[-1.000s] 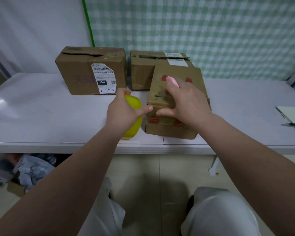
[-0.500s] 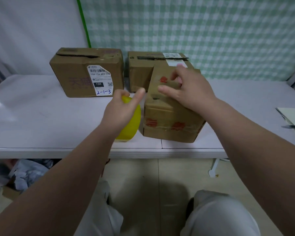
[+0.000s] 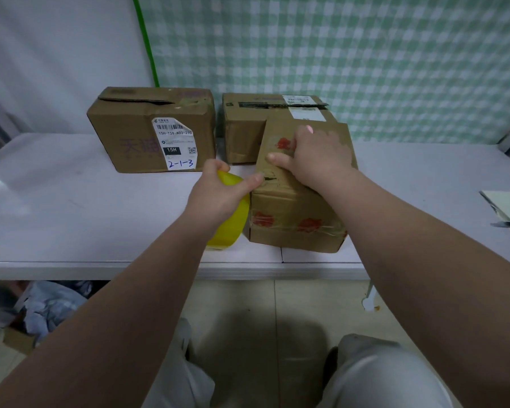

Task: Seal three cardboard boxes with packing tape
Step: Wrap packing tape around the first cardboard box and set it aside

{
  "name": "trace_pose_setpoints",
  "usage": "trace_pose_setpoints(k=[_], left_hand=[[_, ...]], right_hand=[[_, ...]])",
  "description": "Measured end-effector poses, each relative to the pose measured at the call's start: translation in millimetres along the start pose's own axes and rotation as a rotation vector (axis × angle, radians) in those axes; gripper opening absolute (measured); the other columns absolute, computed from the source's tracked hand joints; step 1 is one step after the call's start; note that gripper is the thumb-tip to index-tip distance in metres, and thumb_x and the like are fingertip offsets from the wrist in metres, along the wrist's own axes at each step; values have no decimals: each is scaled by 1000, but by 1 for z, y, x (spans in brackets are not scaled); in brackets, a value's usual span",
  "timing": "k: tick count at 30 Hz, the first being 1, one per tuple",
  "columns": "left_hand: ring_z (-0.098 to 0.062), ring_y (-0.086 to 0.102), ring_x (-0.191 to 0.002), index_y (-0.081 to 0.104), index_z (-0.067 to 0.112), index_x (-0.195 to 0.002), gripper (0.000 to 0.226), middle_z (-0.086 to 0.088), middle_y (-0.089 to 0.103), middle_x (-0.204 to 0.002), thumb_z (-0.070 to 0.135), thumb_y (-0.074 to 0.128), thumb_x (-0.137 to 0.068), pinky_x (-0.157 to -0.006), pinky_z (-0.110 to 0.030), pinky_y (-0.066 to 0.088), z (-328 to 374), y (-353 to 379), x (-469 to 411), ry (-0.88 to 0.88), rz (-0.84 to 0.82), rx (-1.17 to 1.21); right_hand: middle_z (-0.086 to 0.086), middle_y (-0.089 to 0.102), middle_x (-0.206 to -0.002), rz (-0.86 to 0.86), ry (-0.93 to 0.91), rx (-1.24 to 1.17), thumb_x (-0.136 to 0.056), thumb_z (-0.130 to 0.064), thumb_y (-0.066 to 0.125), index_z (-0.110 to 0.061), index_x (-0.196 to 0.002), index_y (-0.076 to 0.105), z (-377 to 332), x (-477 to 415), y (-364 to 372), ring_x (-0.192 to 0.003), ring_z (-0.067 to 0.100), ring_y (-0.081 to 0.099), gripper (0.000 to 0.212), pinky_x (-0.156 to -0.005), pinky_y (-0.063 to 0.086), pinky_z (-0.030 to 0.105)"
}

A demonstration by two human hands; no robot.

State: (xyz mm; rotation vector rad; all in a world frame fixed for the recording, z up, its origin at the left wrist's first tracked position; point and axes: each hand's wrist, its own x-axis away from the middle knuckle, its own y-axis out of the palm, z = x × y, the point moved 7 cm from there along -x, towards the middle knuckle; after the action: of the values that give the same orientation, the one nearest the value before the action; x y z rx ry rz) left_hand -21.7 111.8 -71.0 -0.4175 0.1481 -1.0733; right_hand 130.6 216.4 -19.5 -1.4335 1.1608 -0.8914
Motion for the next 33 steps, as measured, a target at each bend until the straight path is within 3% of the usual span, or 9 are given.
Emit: trace_pose_setpoints(k=[6,11,14,17,19,24,28,31,33], left_hand=[[-20,50,-99,43,24,-116,59,0,52,-107,55,71,-75,-80,-32,39,0,-1,0,5,-1,-1],[-20,49,-99,43,23,-117,60,0,51,-108,56,70,-75,-79,-31,38,1,-1,0,3,-2,-15],[-21,47,-99,43,23,-121,56,0,49,-109,55,66,-80,-80,-31,37,2,-1,1,10,-9,-41],[-22,46,-92,44,23,-122,37,-1,49,-105,38,56,-92,-77,-31,35,3,-8,-2,9,23,-94],[-29,52,-89,46,25,-116,25,-7,54,-104,30,53,-93,-75,-35,41,6,-16,-4,2,58,-73],[-24,47,-89,48,29,-122,28,-1,48,-108,28,52,-95,-69,-31,34,63,-36,5,175,71,-159],[-26,55,-87,51,31,-117,24,-4,53,-110,28,56,-93,-72,-37,47,120,-35,18,349,-55,-247],[-12,48,-74,51,32,-116,24,-2,53,-103,31,55,-92,-63,-29,39,148,-27,20,398,-111,-379],[-14,47,-75,51,32,-116,25,-1,53,-104,32,55,-92,-61,-29,37,161,-20,19,417,-138,-421]], right_hand=[[12,48,-136,-2,25,64,-77,-81,44,-17,-134,43,3,-2,1,-129,32,38,86,-99,37,48],[9,54,-123,2,74,17,-86,-68,47,-17,-124,48,12,-9,-2,-118,32,47,64,-93,41,46],[10,55,-119,-15,15,-35,-98,-45,40,-15,-124,48,14,-10,-2,-110,31,49,41,-86,45,44],[4,53,-114,-105,-35,-242,-101,-19,33,-19,-122,54,22,-10,-12,-95,23,50,30,-74,42,32],[2,52,-111,-167,-39,-446,-101,-15,35,-25,-123,54,27,-7,-20,-86,16,50,31,-66,39,27],[7,64,-94,-163,-76,-923,-94,-4,48,-29,-137,38,14,7,-38,-51,3,55,50,-61,43,27],[2,60,-84,-125,-214,-1085,-97,-9,45,-27,-125,49,-15,18,-57,-51,5,46,34,-55,39,22],[-11,51,-84,-47,-314,-1081,-99,-23,43,-28,-125,49,-23,23,-74,-58,-1,43,27,-56,35,18],[-15,51,-93,-24,-375,-1026,-100,-36,40,-29,-129,46,-22,25,-81,-69,-3,47,30,-62,36,17]])
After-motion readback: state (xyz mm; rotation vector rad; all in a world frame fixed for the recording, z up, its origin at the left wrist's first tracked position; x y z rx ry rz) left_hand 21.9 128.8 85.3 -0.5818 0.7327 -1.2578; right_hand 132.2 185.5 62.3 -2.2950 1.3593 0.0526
